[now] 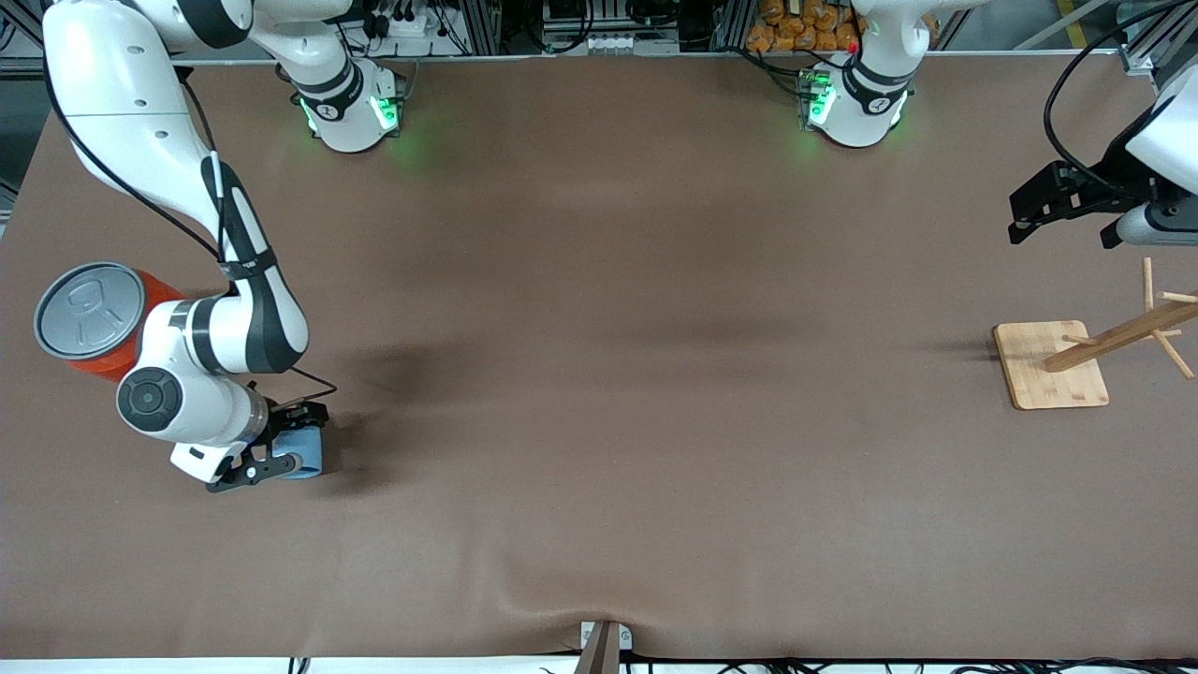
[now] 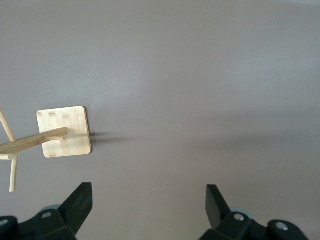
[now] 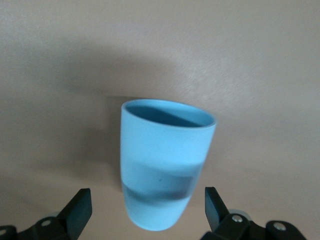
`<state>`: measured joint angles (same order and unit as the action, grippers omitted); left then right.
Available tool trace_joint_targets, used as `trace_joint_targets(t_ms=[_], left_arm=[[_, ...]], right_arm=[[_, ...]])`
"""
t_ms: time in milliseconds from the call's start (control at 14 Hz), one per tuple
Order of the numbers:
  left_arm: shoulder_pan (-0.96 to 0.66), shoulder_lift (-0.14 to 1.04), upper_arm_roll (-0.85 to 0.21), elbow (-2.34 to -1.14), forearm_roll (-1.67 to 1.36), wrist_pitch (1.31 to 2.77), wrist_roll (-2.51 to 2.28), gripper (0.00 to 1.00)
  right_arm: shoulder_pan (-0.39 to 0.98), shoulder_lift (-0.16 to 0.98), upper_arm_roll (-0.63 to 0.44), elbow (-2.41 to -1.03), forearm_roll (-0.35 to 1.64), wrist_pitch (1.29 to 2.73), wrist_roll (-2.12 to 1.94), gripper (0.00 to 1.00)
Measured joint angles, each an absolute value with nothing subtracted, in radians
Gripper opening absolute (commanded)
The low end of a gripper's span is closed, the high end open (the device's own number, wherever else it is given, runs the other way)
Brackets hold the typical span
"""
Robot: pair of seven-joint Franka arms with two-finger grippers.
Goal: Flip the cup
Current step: 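Grasp the blue cup with the right gripper and lift it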
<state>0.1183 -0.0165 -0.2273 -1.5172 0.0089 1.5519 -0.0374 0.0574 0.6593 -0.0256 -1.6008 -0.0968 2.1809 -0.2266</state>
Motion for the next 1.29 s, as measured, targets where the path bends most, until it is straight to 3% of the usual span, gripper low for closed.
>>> trace_joint_targets(t_ms=[429, 1000, 1071, 1214, 1286], left_arm=[[0.118, -0.017, -0.227, -1.517, 0.009, 1.552, -0.037, 1.00], [0.120, -0.031, -0.227, -1.516, 0.009, 1.533, -0.037, 1.00], [0.121, -0.033, -0.227, -1.516, 0.009, 1.532, -0.037, 1.00], [0.122, -0.034, -0.227, -1.516, 0.009, 1.531, -0.037, 1.00], [0.122, -0.034, -0.227, -1.516, 0.009, 1.531, -0.037, 1.00]], right_arm=[[0.054, 0.664, -0.026, -1.600, -0.144, 2.212, -0.226, 1.00], [0.025, 0.719, -0.026, -1.614, -0.021, 2.292, -0.224, 1.00], [0.020, 0.729, -0.026, -1.614, -0.021, 2.313, -0.224, 0.91], [0.013, 0.741, -0.026, -1.614, -0.021, 2.341, -0.224, 0.61], [0.012, 0.741, -0.026, -1.613, -0.020, 2.344, -0.224, 0.57]])
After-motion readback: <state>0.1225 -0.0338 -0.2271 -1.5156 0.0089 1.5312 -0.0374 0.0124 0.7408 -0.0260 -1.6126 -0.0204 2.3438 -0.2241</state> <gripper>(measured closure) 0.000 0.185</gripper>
